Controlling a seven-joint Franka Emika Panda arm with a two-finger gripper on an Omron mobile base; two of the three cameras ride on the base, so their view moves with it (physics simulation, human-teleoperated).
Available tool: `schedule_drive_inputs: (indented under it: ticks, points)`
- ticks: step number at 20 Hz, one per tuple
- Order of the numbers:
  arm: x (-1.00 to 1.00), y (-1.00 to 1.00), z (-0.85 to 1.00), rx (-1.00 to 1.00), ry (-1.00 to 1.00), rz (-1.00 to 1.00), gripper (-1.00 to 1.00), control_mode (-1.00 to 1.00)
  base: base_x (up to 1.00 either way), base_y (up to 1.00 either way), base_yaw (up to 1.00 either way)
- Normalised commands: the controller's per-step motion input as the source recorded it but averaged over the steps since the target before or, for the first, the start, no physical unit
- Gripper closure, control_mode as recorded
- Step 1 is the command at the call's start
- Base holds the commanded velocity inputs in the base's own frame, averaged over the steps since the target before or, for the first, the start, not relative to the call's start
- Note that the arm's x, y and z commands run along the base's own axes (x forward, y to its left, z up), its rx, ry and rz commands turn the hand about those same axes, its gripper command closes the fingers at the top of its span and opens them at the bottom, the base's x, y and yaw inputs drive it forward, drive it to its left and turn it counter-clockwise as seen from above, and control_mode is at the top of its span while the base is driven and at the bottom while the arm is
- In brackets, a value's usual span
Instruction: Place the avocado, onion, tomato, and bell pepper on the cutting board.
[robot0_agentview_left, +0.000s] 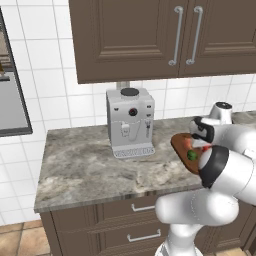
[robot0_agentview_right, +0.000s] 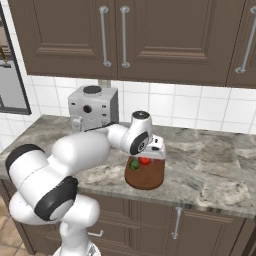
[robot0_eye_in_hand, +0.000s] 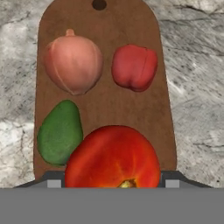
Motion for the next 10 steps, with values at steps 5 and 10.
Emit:
schedule_drive_inputs:
  ticks: [5,10]
  points:
    - [0.23,0.00,0.00,-0.03,0.00,-0.02,1.00,-1.00,0.00,0.00,0.00]
    - [0.00,-0.01,0.00,0.00,0.00,0.00,1.00,-1.00,0.00,0.00,0.00]
